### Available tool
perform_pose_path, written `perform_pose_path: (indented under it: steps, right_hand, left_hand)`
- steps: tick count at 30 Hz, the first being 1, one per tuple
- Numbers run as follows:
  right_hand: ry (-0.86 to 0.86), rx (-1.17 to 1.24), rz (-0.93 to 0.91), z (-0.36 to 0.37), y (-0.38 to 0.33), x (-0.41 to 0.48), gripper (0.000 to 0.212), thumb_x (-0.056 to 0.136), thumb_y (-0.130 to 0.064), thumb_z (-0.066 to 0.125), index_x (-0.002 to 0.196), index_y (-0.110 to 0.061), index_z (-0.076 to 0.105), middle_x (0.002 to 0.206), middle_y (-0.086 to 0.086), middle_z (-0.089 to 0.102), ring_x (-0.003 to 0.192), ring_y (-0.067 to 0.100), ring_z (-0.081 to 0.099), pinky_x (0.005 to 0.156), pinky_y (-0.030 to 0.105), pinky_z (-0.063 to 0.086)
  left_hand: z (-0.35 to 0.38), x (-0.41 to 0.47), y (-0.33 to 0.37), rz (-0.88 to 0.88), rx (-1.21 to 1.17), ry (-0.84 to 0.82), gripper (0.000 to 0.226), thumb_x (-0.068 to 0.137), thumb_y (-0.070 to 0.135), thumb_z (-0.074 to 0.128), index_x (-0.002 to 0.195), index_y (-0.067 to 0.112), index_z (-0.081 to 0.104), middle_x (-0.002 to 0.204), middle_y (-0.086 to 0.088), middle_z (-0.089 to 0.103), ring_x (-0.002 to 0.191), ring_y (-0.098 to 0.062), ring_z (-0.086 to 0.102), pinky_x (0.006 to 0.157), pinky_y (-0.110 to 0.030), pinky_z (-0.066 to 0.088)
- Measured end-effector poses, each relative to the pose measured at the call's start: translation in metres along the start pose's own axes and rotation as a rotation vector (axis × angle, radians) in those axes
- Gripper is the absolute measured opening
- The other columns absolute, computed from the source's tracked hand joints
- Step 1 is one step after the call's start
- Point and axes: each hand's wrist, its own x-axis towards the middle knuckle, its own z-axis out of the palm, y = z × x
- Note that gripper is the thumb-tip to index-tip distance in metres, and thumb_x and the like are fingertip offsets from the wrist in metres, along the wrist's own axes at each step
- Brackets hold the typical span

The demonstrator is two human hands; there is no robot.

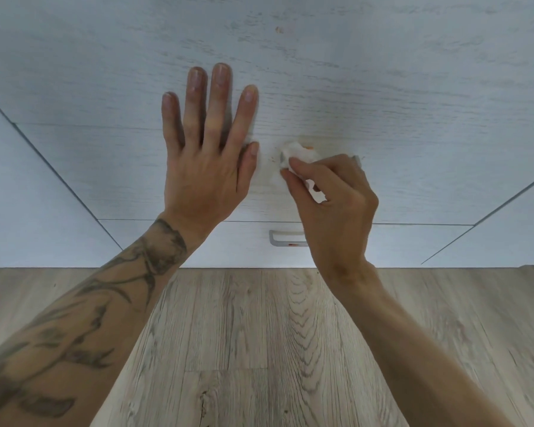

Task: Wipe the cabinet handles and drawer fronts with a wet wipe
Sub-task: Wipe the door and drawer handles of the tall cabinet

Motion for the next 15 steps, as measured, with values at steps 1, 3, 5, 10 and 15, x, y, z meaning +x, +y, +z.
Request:
perform_pose_path:
  steps: [1, 3, 5, 10, 15]
  right_hand:
    - [0.003, -0.021, -0.028, 0.0029, -0.0016, 0.0015, 0.008, 0.091, -0.012, 0.084, 0.098, -0.007, 0.083, 0.081, 0.007, 0.068, 0.075, 0.026, 0.062, 0.069, 0.044, 0.055]
    - [0.008, -0.055, -0.079, 0.0047, -0.0003, 0.0035, 0.006, 0.092, -0.012, 0.084, 0.096, -0.007, 0.083, 0.079, 0.008, 0.067, 0.074, 0.027, 0.06, 0.07, 0.044, 0.053]
    - [0.011, -0.052, -0.076, 0.0017, 0.0046, 0.0024, 0.006, 0.092, -0.012, 0.084, 0.095, -0.007, 0.083, 0.079, 0.007, 0.068, 0.075, 0.027, 0.061, 0.071, 0.042, 0.053]
    - [0.025, -0.065, -0.081, 0.0071, -0.0003, 0.0044, 0.006, 0.092, -0.014, 0.085, 0.091, -0.009, 0.083, 0.079, 0.004, 0.068, 0.076, 0.023, 0.058, 0.074, 0.035, 0.05]
    - [0.005, -0.077, -0.087, 0.0024, 0.0054, 0.0031, 0.005, 0.093, -0.014, 0.084, 0.093, -0.009, 0.083, 0.079, 0.005, 0.067, 0.076, 0.023, 0.058, 0.074, 0.04, 0.052]
  left_hand:
    - [0.0005, -0.0002, -0.0001, 0.0, 0.0, 0.002, 0.073, 0.114, 0.042, 0.04, 0.171, 0.013, 0.005, 0.166, -0.023, 0.014, 0.153, -0.048, 0.017, 0.131, -0.056, -0.005]
    - [0.001, -0.0001, 0.0, 0.006, -0.004, 0.002, 0.075, 0.114, 0.042, 0.041, 0.17, 0.013, 0.001, 0.166, -0.023, 0.014, 0.153, -0.048, 0.016, 0.131, -0.056, -0.005]
    - [0.0015, -0.0002, -0.0004, 0.004, -0.011, 0.006, 0.074, 0.114, 0.041, 0.041, 0.171, 0.013, 0.004, 0.167, -0.023, 0.014, 0.153, -0.048, 0.016, 0.131, -0.056, -0.005]
    - [0.0014, -0.001, 0.0001, 0.008, -0.011, 0.012, 0.076, 0.114, 0.041, 0.042, 0.17, 0.015, -0.003, 0.167, -0.023, 0.015, 0.153, -0.048, 0.018, 0.131, -0.057, -0.003]
    - [-0.0007, 0.0001, -0.0011, 0.004, -0.004, -0.005, 0.064, 0.114, 0.042, 0.041, 0.166, 0.016, 0.014, 0.166, -0.022, 0.016, 0.153, -0.048, 0.019, 0.13, -0.057, -0.002]
